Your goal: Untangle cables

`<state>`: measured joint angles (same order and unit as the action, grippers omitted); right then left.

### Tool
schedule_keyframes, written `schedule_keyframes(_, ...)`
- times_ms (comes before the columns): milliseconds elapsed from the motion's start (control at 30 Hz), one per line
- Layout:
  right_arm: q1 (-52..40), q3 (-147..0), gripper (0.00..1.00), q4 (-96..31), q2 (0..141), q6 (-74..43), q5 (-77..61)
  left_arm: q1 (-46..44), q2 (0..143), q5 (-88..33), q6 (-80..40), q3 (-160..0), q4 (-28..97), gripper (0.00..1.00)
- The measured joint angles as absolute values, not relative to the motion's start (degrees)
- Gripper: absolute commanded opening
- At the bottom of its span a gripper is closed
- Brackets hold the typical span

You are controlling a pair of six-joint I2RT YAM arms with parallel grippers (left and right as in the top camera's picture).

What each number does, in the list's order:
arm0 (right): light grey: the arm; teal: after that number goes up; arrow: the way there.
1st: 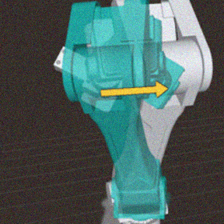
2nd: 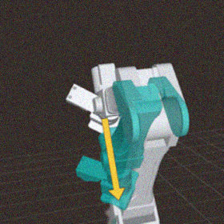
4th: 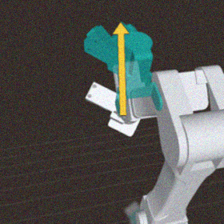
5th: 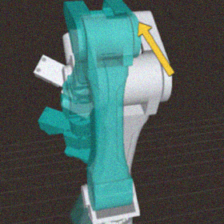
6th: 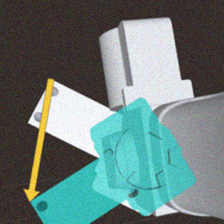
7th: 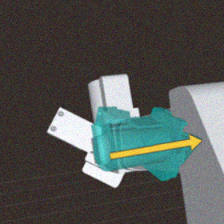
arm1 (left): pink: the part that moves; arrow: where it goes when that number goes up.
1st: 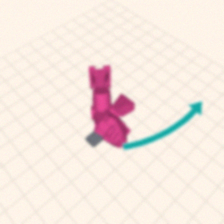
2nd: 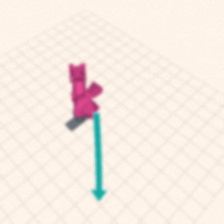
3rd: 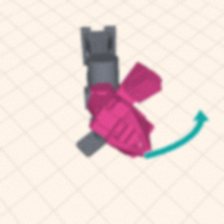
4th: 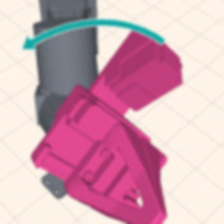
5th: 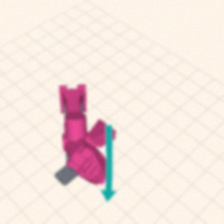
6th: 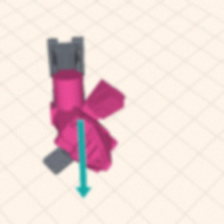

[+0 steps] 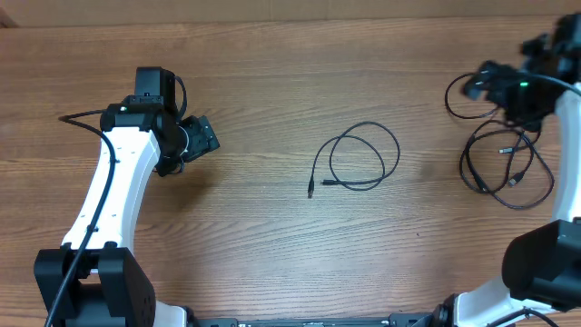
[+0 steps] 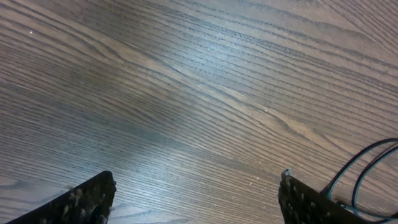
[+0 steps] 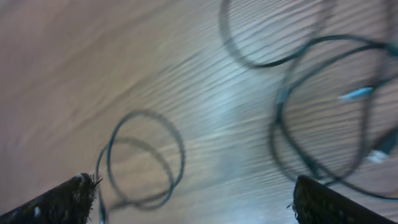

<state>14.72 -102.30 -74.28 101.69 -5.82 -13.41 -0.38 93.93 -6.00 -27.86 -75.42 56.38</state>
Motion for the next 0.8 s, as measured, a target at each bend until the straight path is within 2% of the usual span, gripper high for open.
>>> schedule_keyframes(400, -0.32, -91.96, 1.0, -70.0, 101.71, -2.66, -14.55, -0.38, 93.93, -6.0, -27.86, -75.42, 56.38, 0.84)
schedule_keyframes(600, -4.93, -81.19, 1.0, -61.08, 101.78, -11.18, -7.79, -0.38, 93.93, -6.0, -27.86, -75.44, 56.38, 0.84)
schedule_keyframes(800, -6.15, -71.81, 0.93, -51.24, 101.82, -20.25, -4.03, -0.38, 93.93, -6.0, -27.86, -75.44, 56.36, 0.84)
